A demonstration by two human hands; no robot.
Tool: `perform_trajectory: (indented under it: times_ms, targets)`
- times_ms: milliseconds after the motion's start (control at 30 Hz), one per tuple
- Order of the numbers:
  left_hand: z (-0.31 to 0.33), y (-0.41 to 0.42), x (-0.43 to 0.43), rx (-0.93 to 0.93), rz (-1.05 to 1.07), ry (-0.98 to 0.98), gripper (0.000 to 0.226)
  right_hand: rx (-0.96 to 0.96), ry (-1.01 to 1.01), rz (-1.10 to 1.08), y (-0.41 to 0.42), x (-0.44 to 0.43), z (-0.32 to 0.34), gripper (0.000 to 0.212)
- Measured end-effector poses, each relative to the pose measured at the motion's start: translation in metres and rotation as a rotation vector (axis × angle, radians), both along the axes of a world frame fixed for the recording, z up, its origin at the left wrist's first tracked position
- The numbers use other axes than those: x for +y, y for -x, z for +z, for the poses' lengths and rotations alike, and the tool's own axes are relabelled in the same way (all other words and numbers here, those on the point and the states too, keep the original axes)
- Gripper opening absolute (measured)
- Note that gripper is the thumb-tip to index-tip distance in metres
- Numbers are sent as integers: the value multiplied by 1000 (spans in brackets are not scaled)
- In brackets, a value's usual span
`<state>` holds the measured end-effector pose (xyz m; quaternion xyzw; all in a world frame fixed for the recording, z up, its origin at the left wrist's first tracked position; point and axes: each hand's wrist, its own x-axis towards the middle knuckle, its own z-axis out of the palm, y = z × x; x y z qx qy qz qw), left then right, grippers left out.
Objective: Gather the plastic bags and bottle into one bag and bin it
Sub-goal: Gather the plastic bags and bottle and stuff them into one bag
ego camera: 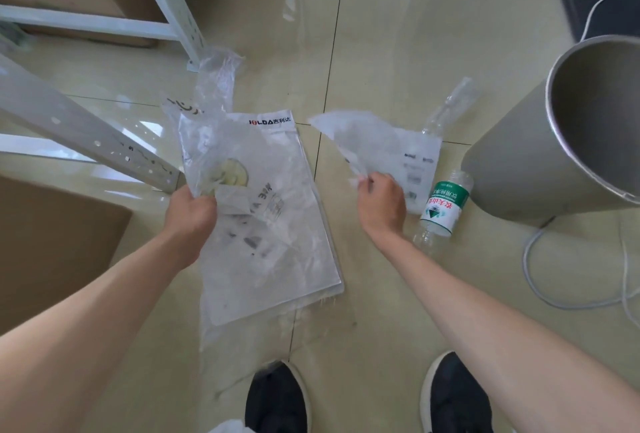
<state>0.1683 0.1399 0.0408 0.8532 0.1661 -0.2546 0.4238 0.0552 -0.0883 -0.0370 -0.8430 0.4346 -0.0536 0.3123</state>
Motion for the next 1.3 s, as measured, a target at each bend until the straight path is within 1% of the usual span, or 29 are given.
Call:
perform_trajectory:
  times_ms: [67, 133, 167, 333, 400, 433, 467, 533, 567, 600, 633, 667, 700, 733, 767, 800, 833, 867, 900, 933, 1000, 1067, 1100, 1133, 1167, 1200, 1233, 1300]
  targets:
    - [1, -1, -7, -7, -4, 1, 31, -42, -50, 62, -10, 10, 18, 38]
    - [6, -1, -14, -14, -24, 3, 29, 12, -155, 94, -20, 18, 29, 47]
    - [7, -1, -15, -18, -41, 1, 27, 60, -202, 106, -23, 20, 31, 47]
    - [12, 6, -20, -24, -130, 9, 26, 335, -331, 189, -21, 9, 14, 33]
    - [13, 7, -22, -27, -158, 6, 28, 391, -336, 161, -19, 3, 17, 17]
    - [15, 9, -23, -38, -166, 7, 29, 351, -312, 122, -20, 1, 23, 14]
    - [17, 10, -25, -48, -177, 12, 30, 265, -272, 74, -22, 0, 31, 19]
    - [17, 9, -24, -41, -179, 43, 29, -28, -185, 22, -28, 7, 57, 36]
    - [16, 7, -25, -15, -162, 61, 27, -160, -185, 49, -32, 13, 72, 42]
    - [14, 4, -24, 11, -144, 85, 25, -240, -229, 105, -36, 23, 86, 44]
    - [16, 2, -25, 47, -121, 116, 21, -272, -317, 176, -39, 36, 94, 44]
    - [18, 0, -26, 84, -92, 161, 17, -257, -445, 252, -41, 51, 98, 43]
    - [20, -2, -26, 123, -77, 221, 15, -191, -595, 323, -41, 65, 96, 45]
    - [22, -4, -26, 170, -58, 309, 20, -121, -736, 384, -39, 80, 93, 51]
    - [27, -5, -26, 243, -36, 405, 32, -88, -847, 428, -38, 92, 87, 56]
    - [29, -7, -25, 320, -21, 493, 46, -92, -916, 464, -35, 101, 84, 55]
    - [31, -8, -25, 369, -37, 518, 59, -114, -955, 489, -32, 106, 81, 51]
    - [30, -9, -23, 390, -36, 510, 67, -137, -983, 493, -29, 107, 80, 46]
    - [28, -9, -23, 386, -9, 441, 65, -156, -993, 480, -26, 107, 80, 40]
    - [24, -10, -22, 344, 43, 345, 54, -190, -991, 444, -23, 106, 82, 34]
    - [20, -12, -23, 226, 112, 169, 35, -283, -1003, 310, -19, 100, 83, 34]
    - [16, -13, -24, 164, 123, 137, 27, -340, -974, 72, -18, 89, 76, 39]
    - [16, -13, -24, 156, 119, 140, 28, -352, -897, -40, -18, 82, 68, 39]
    - [15, -13, -24, 156, 111, 143, 28, -325, -766, -137, -17, 73, 58, 39]
    - [15, -12, -24, 154, 106, 144, 27, -262, -629, -207, -15, 63, 47, 37]
    - [15, -12, -24, 147, 103, 142, 26, -155, -495, -231, -11, 53, 35, 36]
    - [14, -11, -24, 134, 100, 139, 24, -5, -396, -197, -5, 42, 21, 40]
    - [7, -7, -20, 105, 89, 127, 25, 275, -348, -42, 12, 22, -9, 66]
